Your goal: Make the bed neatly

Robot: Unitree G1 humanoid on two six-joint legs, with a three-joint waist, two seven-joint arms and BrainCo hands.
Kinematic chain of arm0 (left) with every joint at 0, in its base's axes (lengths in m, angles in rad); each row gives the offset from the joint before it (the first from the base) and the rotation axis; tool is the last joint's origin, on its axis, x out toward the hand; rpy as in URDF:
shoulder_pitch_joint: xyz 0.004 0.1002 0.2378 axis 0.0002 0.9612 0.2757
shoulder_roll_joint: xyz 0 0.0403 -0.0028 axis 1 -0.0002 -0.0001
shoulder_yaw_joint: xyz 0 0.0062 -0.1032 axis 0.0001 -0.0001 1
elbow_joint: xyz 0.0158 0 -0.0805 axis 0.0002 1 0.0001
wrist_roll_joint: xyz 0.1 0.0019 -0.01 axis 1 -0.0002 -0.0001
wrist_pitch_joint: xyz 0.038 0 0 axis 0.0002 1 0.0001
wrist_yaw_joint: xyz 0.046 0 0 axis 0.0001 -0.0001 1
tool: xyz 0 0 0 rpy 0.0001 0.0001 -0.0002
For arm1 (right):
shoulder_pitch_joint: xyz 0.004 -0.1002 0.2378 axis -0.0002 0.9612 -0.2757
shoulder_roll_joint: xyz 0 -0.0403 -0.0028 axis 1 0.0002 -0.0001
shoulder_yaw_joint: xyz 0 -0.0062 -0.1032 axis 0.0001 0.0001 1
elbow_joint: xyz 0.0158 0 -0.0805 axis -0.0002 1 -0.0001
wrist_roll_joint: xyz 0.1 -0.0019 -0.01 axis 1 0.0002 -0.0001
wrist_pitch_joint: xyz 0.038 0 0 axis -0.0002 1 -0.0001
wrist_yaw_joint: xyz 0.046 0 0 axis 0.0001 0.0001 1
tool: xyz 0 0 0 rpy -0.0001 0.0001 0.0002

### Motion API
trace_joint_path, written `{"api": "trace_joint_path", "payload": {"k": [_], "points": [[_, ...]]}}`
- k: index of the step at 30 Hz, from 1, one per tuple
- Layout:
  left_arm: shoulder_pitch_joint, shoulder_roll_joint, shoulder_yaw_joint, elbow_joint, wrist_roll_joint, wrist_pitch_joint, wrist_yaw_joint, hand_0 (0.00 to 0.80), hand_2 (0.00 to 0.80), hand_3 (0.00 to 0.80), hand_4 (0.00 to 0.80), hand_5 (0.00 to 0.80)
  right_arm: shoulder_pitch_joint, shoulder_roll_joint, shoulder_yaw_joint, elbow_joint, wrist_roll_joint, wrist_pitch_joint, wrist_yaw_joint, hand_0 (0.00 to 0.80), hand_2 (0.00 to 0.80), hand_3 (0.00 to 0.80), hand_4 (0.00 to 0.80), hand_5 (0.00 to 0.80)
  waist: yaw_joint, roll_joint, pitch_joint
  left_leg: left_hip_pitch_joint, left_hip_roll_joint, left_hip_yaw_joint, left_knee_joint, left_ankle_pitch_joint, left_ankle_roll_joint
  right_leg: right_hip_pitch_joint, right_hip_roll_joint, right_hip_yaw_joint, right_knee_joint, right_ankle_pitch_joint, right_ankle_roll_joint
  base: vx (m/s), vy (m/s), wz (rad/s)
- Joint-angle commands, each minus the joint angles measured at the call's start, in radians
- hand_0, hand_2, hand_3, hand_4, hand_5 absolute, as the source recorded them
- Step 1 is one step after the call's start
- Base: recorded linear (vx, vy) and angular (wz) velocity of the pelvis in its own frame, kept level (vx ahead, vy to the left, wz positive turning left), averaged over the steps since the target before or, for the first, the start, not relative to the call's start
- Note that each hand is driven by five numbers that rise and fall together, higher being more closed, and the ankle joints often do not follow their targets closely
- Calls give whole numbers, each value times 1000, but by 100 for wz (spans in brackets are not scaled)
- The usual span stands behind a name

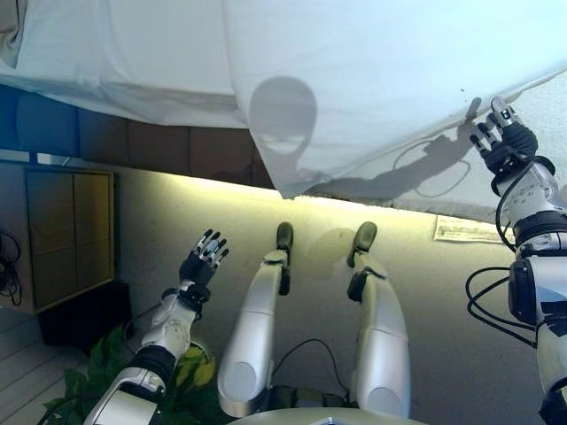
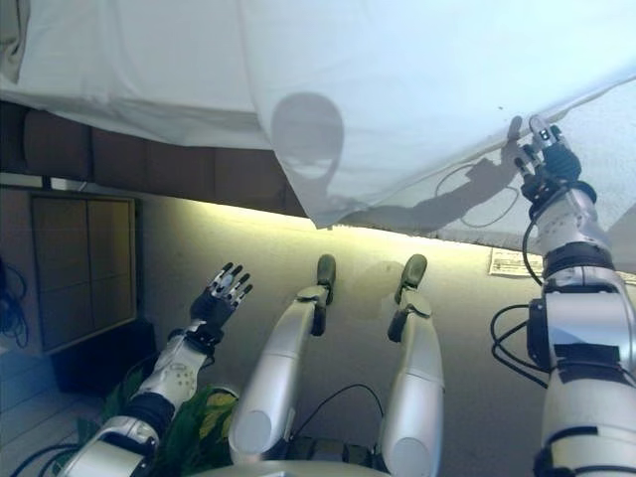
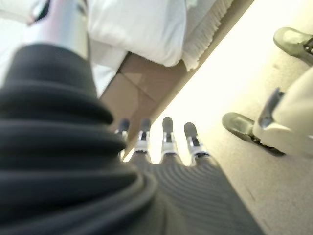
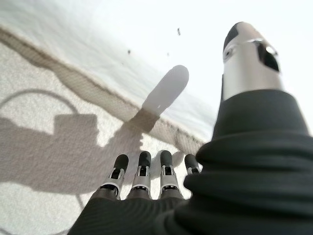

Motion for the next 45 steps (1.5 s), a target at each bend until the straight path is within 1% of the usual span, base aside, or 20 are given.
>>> {"api": "trace_joint_path", "payload": {"k": [1, 7, 11, 16, 20, 25, 30, 32, 33, 35, 38, 45], "points": [[65, -1, 5, -39, -28, -38, -30, 0, 0, 0, 0, 0, -18, -98, 65, -87, -19, -24, 20, 0, 0, 0, 0, 0, 6, 65, 2, 26, 19, 3, -119, 115, -26, 17, -8, -16, 133, -79, 43, 58, 29, -2], [66, 3, 9, -52, -35, -38, -30, 0, 0, 0, 0, 0, -62, -121, 88, -75, -35, 6, 21, 0, 0, 0, 0, 0, 14, 69, 2, 35, 18, 8, -147, 136, -28, 28, -11, -25, 119, -73, 48, 33, 16, -2], [66, 4, 2, -62, -41, -47, -25, 0, 0, 0, 0, 0, -93, -129, 109, -61, -45, 28, 29, 0, 0, 0, 0, 0, 21, 79, 2, 16, 18, 5, -152, 147, -29, 2, -11, -21, 131, -73, 48, 0, 0, 0], [73, 1, -3, -72, -50, -53, -20, 0, 0, 0, 0, 0, -139, -130, 148, -46, -53, 75, 56, 0, 0, 0, 0, 0, 31, 96, 2, -17, 19, 0, -158, 158, -28, -40, -9, -16, 150, -80, 44, 0, 0, 0], [93, 1, -13, -90, -53, -62, -27, 0, 0, 0, 0, 0, -147, -127, 160, -71, -13, 65, 83, 0, 0, 0, 0, 0, 36, 107, 2, -37, 20, -5, -170, 168, -30, -65, -7, -9, 153, -82, 43, 0, 0, 0], [107, 3, -11, -94, -64, -66, -46, 0, 0, 0, 0, 0, -166, -120, 172, -97, 12, 60, 129, 0, 0, 0, 0, 0, 43, 115, 2, -38, 18, -8, -181, 175, -31, -68, -9, -11, 155, -86, 43, -3, 22, 0], [118, 13, -9, -115, -68, -57, -56, 0, 0, 0, 0, 0, -209, -133, 178, -109, 14, 43, 141, 0, 0, 0, 0, 0, 52, 120, 2, -26, 17, -9, -196, 184, -33, -57, -14, -17, 149, -86, 46, -4, 0, 2], [122, 18, -7, -122, -66, -49, -58, 0, 0, 0, 0, 0, -232, -130, 186, -122, -11, 28, 134, 0, 0, 0, 0, 0, 57, 120, 2, -17, 17, -10, -201, 185, -34, -49, -18, -23, 148, -86, 47, -15, -2, 7], [123, 19, -8, -122, -65, -49, -57, 0, 0, 0, 0, 0, -241, -128, 193, -124, -21, 2, 128, 800, 800, 800, 800, 800, 59, 119, 2, -14, 17, -10, -203, 185, -34, -45, -19, -26, 144, -84, 47, -20, 1, 4], [129, 19, -5, -129, -60, -42, -57, 0, 0, 0, 0, 0, -256, -126, 206, -145, -42, -40, 141, 800, 800, 800, 800, 800, 62, 115, 2, -3, 17, -10, -207, 184, -35, -33, -21, -33, 139, -84, 47, 0, 0, 0], [133, 21, 2, -132, -50, -30, -58, 0, 0, 0, 0, 0, -247, -119, 215, -166, -55, -35, 147, 800, 800, 800, 800, 800, 63, 106, 2, 21, 16, -9, -216, 184, -37, -4, -23, -44, 124, -80, 48, 0, 0, 0], [123, 30, 8, -130, -48, -16, -68, 0, 0, 0, 0, 0, -226, -108, 205, -156, -69, -54, 151, 800, 800, 800, 800, 800, 67, 88, 2, 76, 15, -3, -229, 178, -36, 70, -32, -73, 86, -72, 53, -18, -8, 6]]}}
